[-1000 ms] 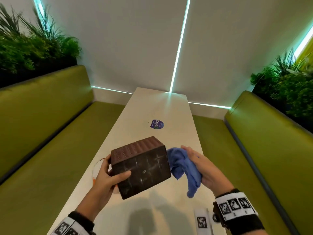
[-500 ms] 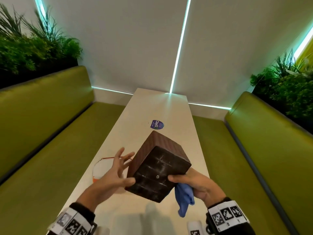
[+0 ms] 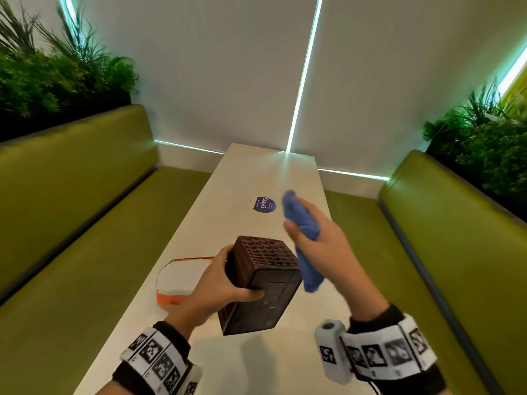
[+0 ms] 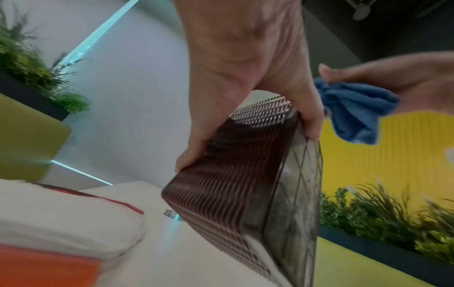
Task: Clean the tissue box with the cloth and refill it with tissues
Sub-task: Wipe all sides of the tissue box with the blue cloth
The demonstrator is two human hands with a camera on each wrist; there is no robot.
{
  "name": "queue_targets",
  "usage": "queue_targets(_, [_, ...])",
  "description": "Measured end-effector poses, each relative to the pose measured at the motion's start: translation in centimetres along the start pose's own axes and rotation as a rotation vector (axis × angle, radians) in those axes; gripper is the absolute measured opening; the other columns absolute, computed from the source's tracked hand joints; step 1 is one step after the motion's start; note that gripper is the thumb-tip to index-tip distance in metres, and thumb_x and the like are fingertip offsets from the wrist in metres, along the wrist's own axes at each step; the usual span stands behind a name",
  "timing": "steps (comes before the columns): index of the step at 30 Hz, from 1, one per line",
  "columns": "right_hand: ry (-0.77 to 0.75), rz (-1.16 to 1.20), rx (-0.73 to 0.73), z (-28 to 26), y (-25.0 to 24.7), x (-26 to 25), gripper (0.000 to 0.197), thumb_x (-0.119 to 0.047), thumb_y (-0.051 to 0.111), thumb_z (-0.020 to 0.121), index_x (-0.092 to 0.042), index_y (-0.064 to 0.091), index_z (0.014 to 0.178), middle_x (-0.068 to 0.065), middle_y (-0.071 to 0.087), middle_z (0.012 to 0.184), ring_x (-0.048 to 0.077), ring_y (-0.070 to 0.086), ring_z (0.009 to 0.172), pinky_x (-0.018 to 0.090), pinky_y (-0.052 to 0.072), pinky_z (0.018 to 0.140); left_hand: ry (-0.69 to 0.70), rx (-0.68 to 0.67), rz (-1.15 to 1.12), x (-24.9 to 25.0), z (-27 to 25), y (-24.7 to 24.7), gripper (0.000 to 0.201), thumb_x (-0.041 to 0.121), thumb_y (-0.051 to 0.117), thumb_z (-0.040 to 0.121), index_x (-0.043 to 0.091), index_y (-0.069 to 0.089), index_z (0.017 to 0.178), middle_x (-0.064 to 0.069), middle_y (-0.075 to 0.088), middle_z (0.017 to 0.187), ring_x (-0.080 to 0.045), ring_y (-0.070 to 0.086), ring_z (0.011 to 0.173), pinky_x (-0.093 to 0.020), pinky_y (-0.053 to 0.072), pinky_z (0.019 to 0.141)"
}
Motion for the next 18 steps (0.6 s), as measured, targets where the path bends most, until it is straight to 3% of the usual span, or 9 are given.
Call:
queue_targets(2, [-0.141, -0.216, -0.090, 0.1, 3.5, -1.8, 0.047, -0.050, 0.052, 0.093, -0.029, 0.052, 0.134, 0.001, 0.064, 0.125, 0.022, 0.057, 0.113, 0.038, 0.047, 0.096, 0.019, 0.032, -0.023, 0.3, 0.3, 0.8, 0.080, 0.009, 0.092, 0.057, 0.037, 0.047, 0.117, 0.014, 0.063, 0.112, -0.001, 0.063, 0.098, -0.015, 0.051, 0.072])
queue_targets(4, [-0.180, -0.321, -0.173, -0.1, 6.1, -1.7, 0.033, -0.041, 0.050, 0.097, -0.027, 0.062, 0.124, 0.001, 0.066, 0.123, 0.023, 0.057, 0.111, 0.037, 0.046, 0.097, 0.029, 0.058, -0.076, 0.4, 0.4, 1.1, 0.077, 0.003, 0.090, 0.058, 0.038, 0.048, 0.112, 0.014, 0.063, 0.110, -0.001, 0.064, 0.098, -0.016, 0.053, 0.070])
queue_targets(7, [-0.121, -0.257, -0.177, 0.5, 4.8, 0.0, 0.027, -0.032, 0.051, 0.099, -0.022, 0.067, 0.117, 0.002, 0.068, 0.123, 0.021, 0.060, 0.111, 0.031, 0.045, 0.096, 0.017, 0.079, -0.123, 0.1, 0.1, 0.4, 0.080, 0.002, 0.090, 0.057, 0.037, 0.048, 0.115, 0.014, 0.063, 0.109, 0.010, 0.064, 0.089, -0.013, 0.054, 0.065])
queue_targets(9, [0.017, -0.238, -0.169, 1.1, 2.6, 2.3, 0.029, -0.033, 0.051, 0.098, -0.023, 0.067, 0.121, 0.002, 0.068, 0.123, 0.022, 0.060, 0.114, 0.023, 0.042, 0.090, -0.009, 0.085, -0.162, -0.5, -0.2, -0.3, 0.084, -0.001, 0.090, 0.058, 0.034, 0.046, 0.120, 0.013, 0.063, 0.108, 0.015, 0.063, 0.082, -0.013, 0.054, 0.062])
queue_targets(11, [0.085, -0.221, -0.181, 1.2, 1.9, 3.5, 0.029, -0.035, 0.050, 0.099, -0.026, 0.066, 0.120, 0.001, 0.068, 0.120, 0.020, 0.060, 0.112, 0.019, 0.041, 0.083, -0.024, 0.083, -0.191, -1.0, -0.4, -0.7, 0.085, -0.001, 0.089, 0.058, 0.033, 0.045, 0.123, 0.014, 0.063, 0.107, 0.013, 0.065, 0.081, -0.013, 0.054, 0.060])
queue_targets(12, [0.044, -0.230, -0.185, 0.9, 2.1, 3.0, 0.029, -0.036, 0.049, 0.099, -0.028, 0.067, 0.120, -0.002, 0.067, 0.122, 0.016, 0.059, 0.112, 0.017, 0.041, 0.082, -0.030, 0.081, -0.197, -1.1, -0.3, -0.7, 0.087, 0.001, 0.091, 0.056, 0.033, 0.046, 0.123, 0.014, 0.064, 0.107, 0.008, 0.066, 0.084, -0.014, 0.054, 0.061])
queue_targets(15, [-0.160, -0.320, -0.174, -0.2, 4.8, -0.7, 0.030, -0.038, 0.047, 0.099, -0.031, 0.068, 0.119, -0.008, 0.059, 0.136, 0.015, 0.051, 0.123, 0.028, 0.039, 0.101, -0.043, 0.088, -0.190, -0.9, 0.4, -0.4, 0.093, 0.018, 0.094, 0.042, 0.032, 0.050, 0.123, 0.010, 0.068, 0.109, -0.010, 0.067, 0.098, -0.025, 0.058, 0.074])
queue_targets(17, [-0.224, -0.401, -0.215, -0.6, 6.9, -2.0, 0.032, -0.036, 0.043, 0.101, -0.032, 0.064, 0.124, -0.007, 0.053, 0.143, 0.019, 0.044, 0.132, 0.037, 0.034, 0.110, -0.038, 0.078, -0.173, -0.9, 0.9, 0.0, 0.096, 0.024, 0.093, 0.039, 0.034, 0.050, 0.125, 0.006, 0.068, 0.113, -0.017, 0.067, 0.104, -0.037, 0.059, 0.084])
queue_targets(18, [-0.231, -0.408, -0.229, -0.6, 7.3, -2.1, 0.033, -0.037, 0.042, 0.102, -0.032, 0.060, 0.129, -0.007, 0.050, 0.145, 0.018, 0.041, 0.134, 0.037, 0.032, 0.112, -0.039, 0.080, -0.173, -0.9, 0.9, 0.1, 0.097, 0.025, 0.093, 0.039, 0.034, 0.050, 0.125, 0.005, 0.068, 0.114, -0.018, 0.067, 0.104, -0.039, 0.059, 0.085])
Point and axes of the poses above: each hand's wrist, its own z-axis towards the middle knuckle, its own y-axis out of the palm, x = y × z, the point moved 6 cm from there along z, towards the middle knuckle
